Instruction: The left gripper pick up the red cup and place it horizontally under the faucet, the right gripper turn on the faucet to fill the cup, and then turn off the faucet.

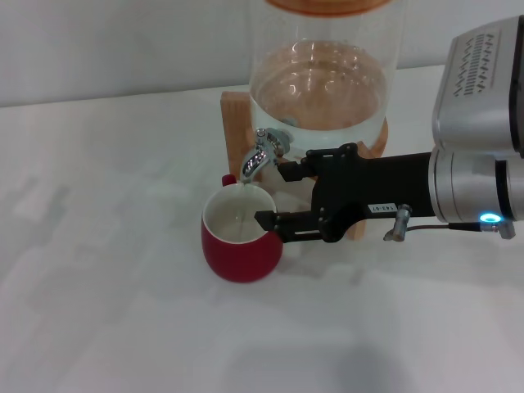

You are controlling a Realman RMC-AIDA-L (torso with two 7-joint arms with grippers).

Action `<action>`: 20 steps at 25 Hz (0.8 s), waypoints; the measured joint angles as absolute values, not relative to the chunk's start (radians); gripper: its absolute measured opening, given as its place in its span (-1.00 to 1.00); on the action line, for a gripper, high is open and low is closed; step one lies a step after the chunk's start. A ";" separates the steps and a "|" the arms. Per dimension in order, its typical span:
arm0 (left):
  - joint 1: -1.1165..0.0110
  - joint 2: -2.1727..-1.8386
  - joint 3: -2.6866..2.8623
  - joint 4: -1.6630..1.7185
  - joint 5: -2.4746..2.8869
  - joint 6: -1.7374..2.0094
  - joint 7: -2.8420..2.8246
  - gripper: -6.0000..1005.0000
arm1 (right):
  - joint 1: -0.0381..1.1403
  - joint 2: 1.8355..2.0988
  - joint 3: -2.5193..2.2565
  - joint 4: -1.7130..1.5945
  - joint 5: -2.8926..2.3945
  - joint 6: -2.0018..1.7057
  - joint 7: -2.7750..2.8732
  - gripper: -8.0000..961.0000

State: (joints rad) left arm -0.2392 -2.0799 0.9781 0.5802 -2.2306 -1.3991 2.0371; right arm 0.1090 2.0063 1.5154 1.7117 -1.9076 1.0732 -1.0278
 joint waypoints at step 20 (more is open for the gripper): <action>-0.235 -2.052 0.930 0.584 -2.210 -1.362 1.922 0.14 | 0.017 2.008 1.786 1.715 -1.802 1.237 -1.057 0.50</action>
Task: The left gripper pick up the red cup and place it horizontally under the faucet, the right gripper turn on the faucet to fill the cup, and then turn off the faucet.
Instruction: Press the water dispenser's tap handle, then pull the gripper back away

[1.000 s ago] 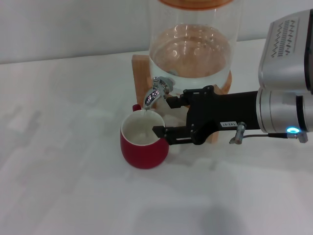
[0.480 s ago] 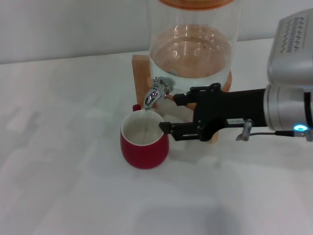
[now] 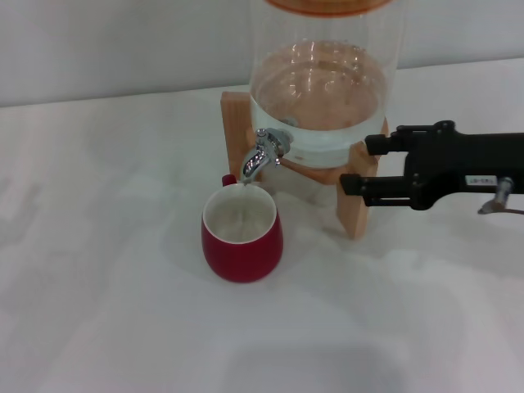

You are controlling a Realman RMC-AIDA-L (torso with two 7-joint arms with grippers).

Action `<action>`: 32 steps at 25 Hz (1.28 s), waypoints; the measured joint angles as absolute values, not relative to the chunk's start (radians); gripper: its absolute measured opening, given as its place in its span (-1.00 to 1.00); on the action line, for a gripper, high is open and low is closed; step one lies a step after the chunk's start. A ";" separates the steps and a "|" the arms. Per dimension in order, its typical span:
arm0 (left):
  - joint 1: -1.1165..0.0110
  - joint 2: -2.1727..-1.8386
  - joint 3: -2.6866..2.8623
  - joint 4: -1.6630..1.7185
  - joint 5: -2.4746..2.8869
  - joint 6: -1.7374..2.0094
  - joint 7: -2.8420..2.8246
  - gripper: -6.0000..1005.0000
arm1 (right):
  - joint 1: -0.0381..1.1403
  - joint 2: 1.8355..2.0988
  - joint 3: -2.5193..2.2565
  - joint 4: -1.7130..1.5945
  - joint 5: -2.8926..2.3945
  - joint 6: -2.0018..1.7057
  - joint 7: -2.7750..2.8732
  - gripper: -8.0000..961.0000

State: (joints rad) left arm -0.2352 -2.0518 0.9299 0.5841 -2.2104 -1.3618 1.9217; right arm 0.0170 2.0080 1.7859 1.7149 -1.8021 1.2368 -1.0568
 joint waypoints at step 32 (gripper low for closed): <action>-0.264 -2.038 0.905 0.603 -2.186 -1.271 1.866 0.14 | 0.157 2.006 1.566 1.596 -1.664 1.187 -1.205 0.50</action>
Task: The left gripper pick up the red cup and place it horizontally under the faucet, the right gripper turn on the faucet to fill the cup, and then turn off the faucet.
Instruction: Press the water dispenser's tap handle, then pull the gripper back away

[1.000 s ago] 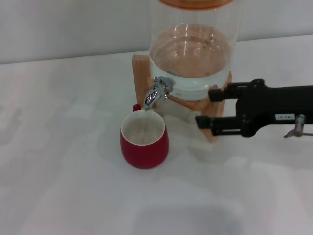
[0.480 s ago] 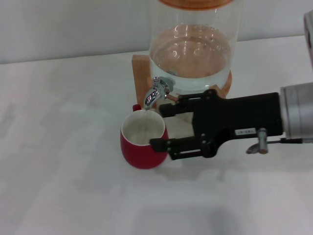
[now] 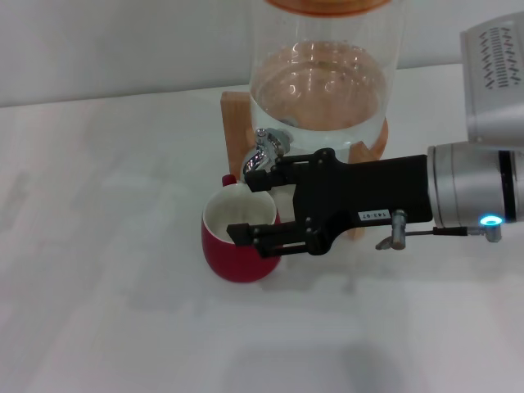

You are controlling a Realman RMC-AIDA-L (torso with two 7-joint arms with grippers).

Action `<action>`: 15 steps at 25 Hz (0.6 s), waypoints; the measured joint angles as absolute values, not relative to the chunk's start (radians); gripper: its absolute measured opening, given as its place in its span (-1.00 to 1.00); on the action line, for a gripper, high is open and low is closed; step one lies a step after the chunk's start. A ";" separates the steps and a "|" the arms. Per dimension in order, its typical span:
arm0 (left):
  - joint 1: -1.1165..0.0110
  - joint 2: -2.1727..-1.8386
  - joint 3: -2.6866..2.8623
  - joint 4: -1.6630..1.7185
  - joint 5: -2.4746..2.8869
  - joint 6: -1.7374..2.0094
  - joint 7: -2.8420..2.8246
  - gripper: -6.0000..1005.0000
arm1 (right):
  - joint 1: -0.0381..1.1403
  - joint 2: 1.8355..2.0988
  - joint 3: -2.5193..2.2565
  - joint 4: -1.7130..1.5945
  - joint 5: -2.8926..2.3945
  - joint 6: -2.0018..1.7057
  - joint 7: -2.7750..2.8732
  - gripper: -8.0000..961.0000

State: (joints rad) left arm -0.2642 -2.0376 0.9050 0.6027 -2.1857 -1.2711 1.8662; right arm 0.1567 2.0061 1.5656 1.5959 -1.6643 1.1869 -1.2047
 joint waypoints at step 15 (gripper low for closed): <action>-0.264 -2.043 0.905 0.607 -2.177 -1.262 1.893 0.34 | 0.162 2.006 1.527 1.581 -1.683 1.076 -1.198 0.50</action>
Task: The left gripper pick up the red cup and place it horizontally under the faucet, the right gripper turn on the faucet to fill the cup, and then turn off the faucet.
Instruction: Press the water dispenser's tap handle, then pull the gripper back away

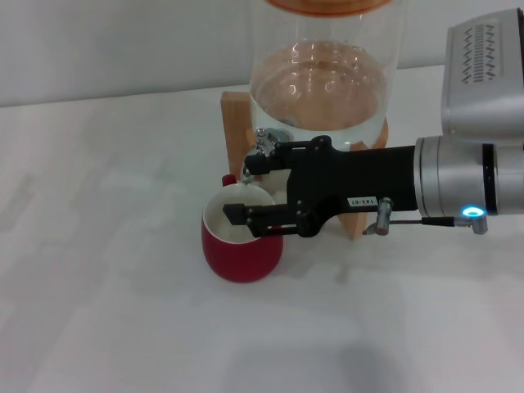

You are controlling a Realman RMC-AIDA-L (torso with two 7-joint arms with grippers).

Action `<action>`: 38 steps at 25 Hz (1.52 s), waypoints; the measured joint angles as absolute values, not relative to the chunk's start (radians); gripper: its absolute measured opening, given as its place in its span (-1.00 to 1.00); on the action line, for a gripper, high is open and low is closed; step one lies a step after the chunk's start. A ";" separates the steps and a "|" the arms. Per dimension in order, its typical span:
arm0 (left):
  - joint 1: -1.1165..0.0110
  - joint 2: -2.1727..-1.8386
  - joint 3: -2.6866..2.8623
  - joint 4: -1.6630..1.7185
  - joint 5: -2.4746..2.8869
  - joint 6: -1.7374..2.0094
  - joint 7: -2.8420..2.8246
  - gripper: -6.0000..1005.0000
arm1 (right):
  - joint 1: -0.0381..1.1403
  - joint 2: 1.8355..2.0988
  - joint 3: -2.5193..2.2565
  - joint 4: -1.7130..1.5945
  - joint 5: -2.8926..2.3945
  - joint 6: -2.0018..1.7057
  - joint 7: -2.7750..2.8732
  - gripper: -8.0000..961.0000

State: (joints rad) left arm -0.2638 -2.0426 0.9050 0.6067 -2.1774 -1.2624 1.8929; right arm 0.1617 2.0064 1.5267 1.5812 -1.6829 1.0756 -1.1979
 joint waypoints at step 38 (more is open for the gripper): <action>-0.272 -2.048 0.905 0.626 -2.177 -1.258 1.884 0.56 | 0.129 2.003 1.564 1.592 -1.710 1.069 -1.190 0.50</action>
